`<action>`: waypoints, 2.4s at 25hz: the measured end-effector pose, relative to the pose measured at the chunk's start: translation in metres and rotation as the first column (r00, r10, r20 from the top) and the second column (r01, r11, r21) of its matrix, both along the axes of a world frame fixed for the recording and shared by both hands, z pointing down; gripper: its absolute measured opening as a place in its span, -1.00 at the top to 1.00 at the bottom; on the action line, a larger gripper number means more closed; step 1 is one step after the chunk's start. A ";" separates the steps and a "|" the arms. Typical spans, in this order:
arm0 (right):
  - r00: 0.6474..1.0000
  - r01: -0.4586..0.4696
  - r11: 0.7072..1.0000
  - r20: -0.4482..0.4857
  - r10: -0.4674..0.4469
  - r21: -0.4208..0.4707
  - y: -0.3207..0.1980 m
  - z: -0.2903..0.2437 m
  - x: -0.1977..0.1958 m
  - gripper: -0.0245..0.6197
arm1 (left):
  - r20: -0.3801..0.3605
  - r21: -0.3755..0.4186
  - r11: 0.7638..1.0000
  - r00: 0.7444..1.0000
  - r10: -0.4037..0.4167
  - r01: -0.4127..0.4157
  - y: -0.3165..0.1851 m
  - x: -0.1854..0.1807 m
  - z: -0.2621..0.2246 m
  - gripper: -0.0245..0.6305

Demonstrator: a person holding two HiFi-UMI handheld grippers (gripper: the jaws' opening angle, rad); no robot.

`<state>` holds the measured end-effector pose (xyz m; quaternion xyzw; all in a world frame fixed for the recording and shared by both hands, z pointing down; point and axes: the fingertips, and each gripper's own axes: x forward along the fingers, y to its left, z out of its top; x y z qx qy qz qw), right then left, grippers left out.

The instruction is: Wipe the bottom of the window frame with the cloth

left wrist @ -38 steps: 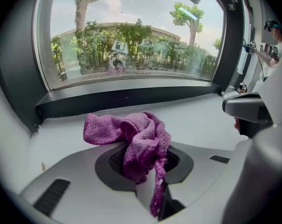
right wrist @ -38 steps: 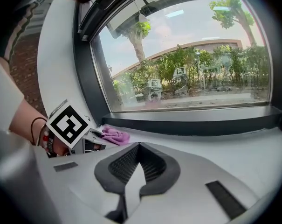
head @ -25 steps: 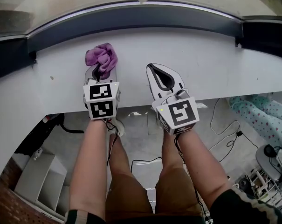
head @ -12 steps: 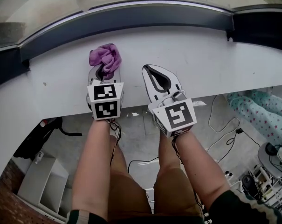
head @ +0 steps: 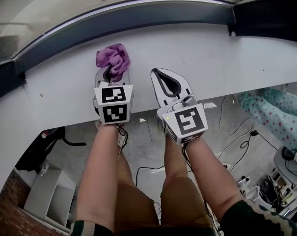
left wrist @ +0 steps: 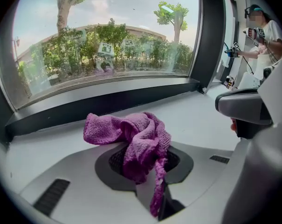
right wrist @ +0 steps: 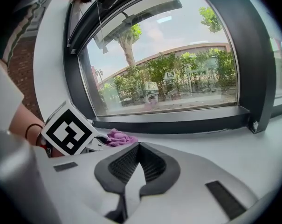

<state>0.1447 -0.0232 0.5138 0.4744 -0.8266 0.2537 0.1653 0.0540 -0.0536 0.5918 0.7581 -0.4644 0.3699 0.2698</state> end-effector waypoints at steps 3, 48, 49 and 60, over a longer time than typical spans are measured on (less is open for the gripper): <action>1.000 -0.022 1.000 -0.001 0.022 0.000 0.000 0.000 0.013 0.88 | -0.002 -0.002 0.999 0.999 0.034 -0.034 0.000 0.021 0.000 0.62; 0.978 -0.201 0.979 -0.064 0.200 -0.011 0.013 0.017 0.193 0.88 | -0.052 0.034 0.972 0.971 0.234 -0.233 -0.009 0.234 0.006 0.62; 0.976 -0.207 0.978 -0.065 0.206 -0.011 0.014 0.017 0.196 0.88 | -0.053 0.037 0.971 0.969 0.240 -0.238 -0.009 0.238 0.006 0.62; 0.964 -0.250 0.968 -0.096 0.248 -0.005 0.039 0.002 0.229 0.88 | -0.074 0.053 0.921 0.918 0.390 -0.387 0.002 0.312 -0.008 0.62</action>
